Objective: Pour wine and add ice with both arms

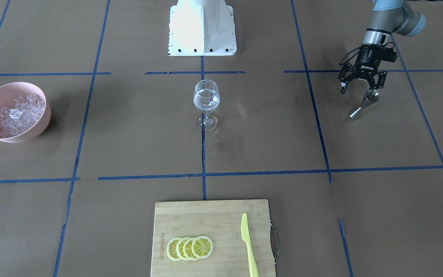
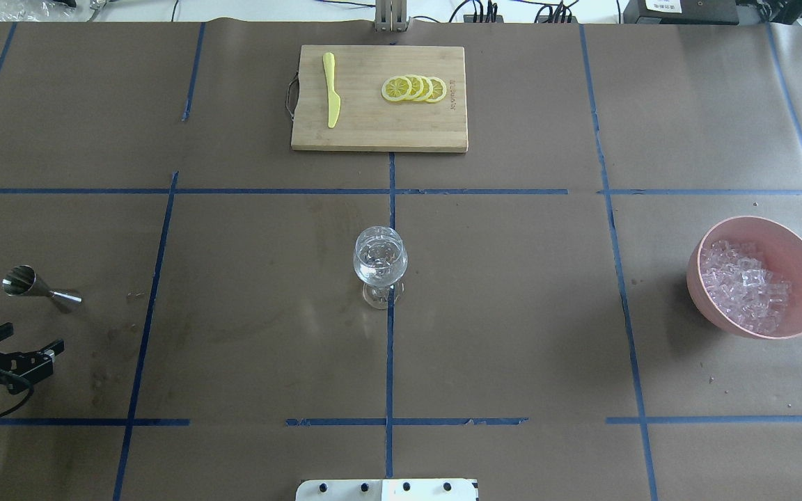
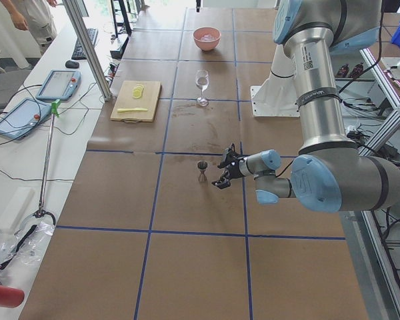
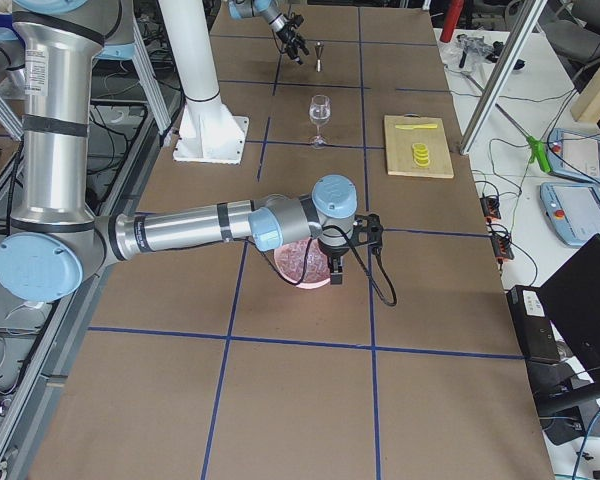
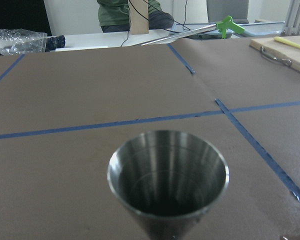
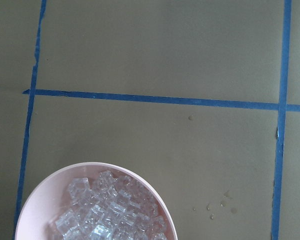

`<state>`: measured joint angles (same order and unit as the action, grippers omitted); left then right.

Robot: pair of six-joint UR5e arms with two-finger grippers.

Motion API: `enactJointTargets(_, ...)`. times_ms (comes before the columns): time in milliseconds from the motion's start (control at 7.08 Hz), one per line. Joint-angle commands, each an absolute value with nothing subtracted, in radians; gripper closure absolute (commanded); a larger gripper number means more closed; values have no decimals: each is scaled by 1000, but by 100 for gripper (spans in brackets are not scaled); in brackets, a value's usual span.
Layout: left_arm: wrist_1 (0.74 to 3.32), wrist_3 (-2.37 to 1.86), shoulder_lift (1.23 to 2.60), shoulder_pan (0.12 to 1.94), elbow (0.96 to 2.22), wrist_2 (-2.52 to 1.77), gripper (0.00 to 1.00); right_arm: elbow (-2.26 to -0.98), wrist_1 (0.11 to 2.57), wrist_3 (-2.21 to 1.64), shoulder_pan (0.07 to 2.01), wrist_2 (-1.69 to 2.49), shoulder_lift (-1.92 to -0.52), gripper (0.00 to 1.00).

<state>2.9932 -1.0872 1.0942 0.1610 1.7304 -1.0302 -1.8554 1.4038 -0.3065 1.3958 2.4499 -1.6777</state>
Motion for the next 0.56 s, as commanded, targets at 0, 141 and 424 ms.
enactJointTargets(0,2994,-1001,1022,219,1753,-1125,0,-1888,1401,-416,1330,2448,-1677,0)
enactJointTargets(141,2994,-914,1013,292,1738,-1188,0,-1904,1352,-467,1300,2447,-1677,0)
enactJointTargets(424,3000,-635,1002,442,1698,-1306,0,-1904,1141,-748,1136,2362,-1687,0)
